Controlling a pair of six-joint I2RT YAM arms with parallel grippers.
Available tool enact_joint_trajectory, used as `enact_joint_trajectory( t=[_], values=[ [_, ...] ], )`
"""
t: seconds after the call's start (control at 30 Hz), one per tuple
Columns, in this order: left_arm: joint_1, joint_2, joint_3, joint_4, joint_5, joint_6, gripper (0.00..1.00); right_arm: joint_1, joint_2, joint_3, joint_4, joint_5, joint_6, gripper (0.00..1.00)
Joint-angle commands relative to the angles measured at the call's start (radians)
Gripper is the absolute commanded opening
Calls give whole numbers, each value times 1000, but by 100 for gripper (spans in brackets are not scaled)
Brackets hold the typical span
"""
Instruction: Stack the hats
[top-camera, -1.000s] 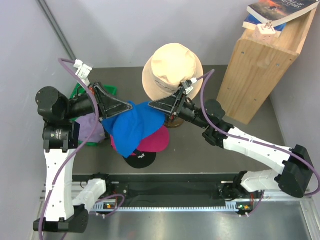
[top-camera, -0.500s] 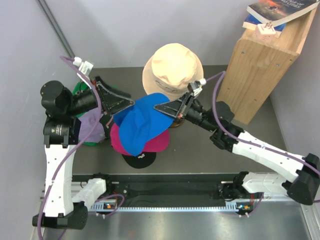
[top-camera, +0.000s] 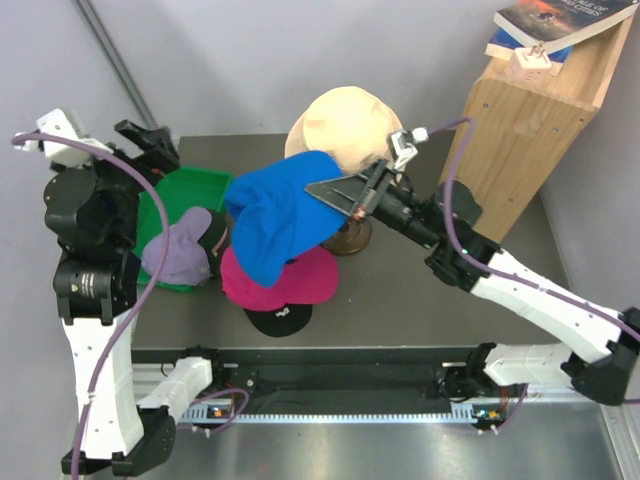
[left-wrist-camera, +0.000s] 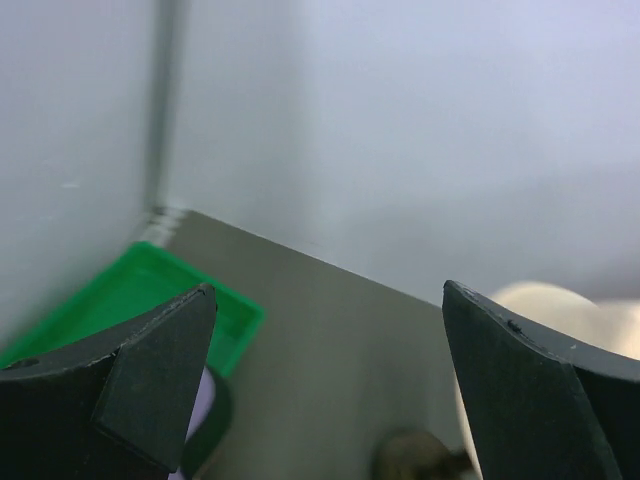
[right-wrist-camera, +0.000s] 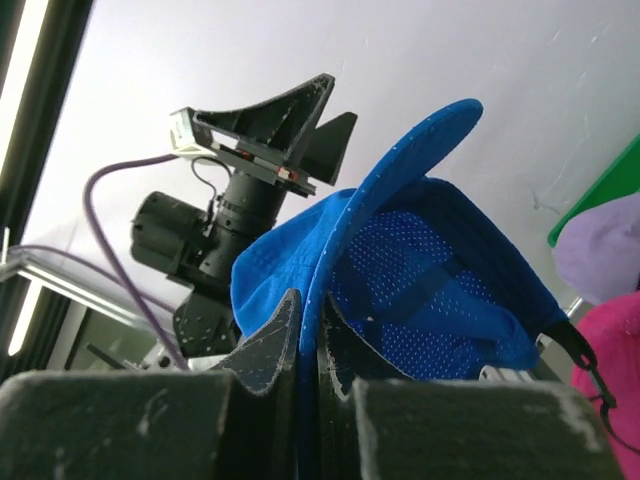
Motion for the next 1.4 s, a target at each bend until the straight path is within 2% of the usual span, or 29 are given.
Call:
enact_joint_trajectory(
  t=[0.0,0.17,0.27,0.33,0.4,0.6,0.73,0.93,1.37],
  values=[
    [1,-10,-11,-10,-395,81,99,53,159,181,73,-80,-44,0],
    [-1,-25,-29,18,-399,90,99,98,293,258,99,-144,-51,0],
    [1,-9,-14,4,-370,94,99,98,319,165,67,-143,-103,0],
    [-1,1,-14,-12,-348,81,99,78,315,94,108,-144,-82,0],
    [1,4,-26,-10,-327,68,99,65,302,17,146,-135,-86,0],
    [1,11,-60,-7,-256,39,99,56,212,-82,79,26,-266,0],
    [1,17,-84,-8,-207,35,99,42,166,-150,139,84,-271,0],
    [1,8,-141,-10,-169,19,99,38,112,-228,140,217,-291,0],
    [1,-16,-244,-96,-87,1,99,24,63,-400,77,310,-404,0]
  ],
)
